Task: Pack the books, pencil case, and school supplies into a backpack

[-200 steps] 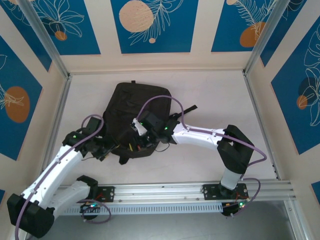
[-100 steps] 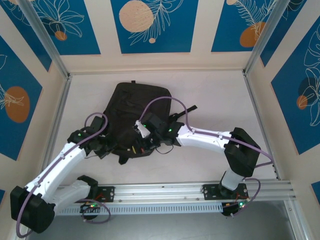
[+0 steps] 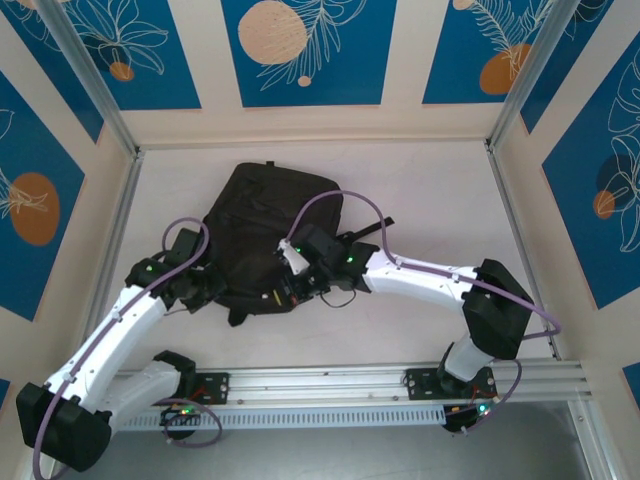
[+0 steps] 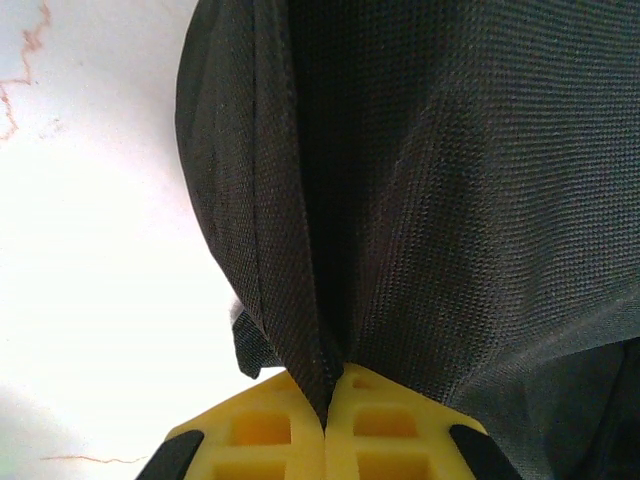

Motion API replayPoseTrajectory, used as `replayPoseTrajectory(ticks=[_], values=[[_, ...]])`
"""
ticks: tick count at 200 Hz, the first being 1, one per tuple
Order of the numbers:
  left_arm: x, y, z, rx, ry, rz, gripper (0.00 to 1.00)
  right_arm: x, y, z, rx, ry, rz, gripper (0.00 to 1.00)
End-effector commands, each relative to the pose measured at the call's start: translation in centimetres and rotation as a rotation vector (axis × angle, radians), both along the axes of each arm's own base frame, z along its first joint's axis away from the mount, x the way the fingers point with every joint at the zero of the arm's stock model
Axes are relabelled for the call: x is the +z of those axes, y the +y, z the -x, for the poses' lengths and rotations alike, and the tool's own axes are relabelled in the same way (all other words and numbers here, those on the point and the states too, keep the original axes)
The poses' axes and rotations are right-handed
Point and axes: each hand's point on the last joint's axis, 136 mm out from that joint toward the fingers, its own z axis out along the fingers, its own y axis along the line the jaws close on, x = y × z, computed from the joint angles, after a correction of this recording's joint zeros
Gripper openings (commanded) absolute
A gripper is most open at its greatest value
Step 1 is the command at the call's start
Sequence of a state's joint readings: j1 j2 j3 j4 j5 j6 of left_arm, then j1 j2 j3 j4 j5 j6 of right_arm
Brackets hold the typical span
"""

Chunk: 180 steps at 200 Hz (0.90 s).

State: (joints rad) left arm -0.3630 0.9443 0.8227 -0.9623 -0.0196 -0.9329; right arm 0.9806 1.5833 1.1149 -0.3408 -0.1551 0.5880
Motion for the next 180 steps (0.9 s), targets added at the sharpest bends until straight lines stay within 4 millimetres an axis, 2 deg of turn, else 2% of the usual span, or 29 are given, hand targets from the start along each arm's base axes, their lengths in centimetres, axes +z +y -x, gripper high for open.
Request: replayPoseTrajectory(ticks=[1,55,81,101,129,153,180], values=[[1.5,2.2,0.0,0.004,-0.027,-0.097,0.0,-1.0,-2.5,-0.5,-0.026,-0.007,0.075,0.0],[1.6,2.6,-0.1,-0.006,-0.027,-0.106,0.0,-0.8,-4.4,-2.6,-0.077,-0.038,0.093,0.0],[1.7,2.5,-0.6,-0.022,-0.04,-0.107,0.0,0.1,-3.8,-2.4,-0.051,-0.042,0.05,0.0],[1.9,2.5,-1.1,-0.036,-0.042,-0.126,0.0,0.7,-2.8,-1.8,-0.014,-0.039,0.02,0.0],[2.5,3.8,-2.3,0.003,-0.06,-0.183,0.0,1.4,-0.7,-1.2,0.013,-0.011,-0.03,0.0],[2.4,4.0,-4.4,0.064,-0.071,-0.14,0.0,2.0,1.9,-1.3,0.014,0.015,-0.085,0.0],[2.1,5.8,-6.8,0.156,-0.06,-0.14,0.0,1.2,5.0,-1.2,-0.018,0.067,-0.133,0.0]])
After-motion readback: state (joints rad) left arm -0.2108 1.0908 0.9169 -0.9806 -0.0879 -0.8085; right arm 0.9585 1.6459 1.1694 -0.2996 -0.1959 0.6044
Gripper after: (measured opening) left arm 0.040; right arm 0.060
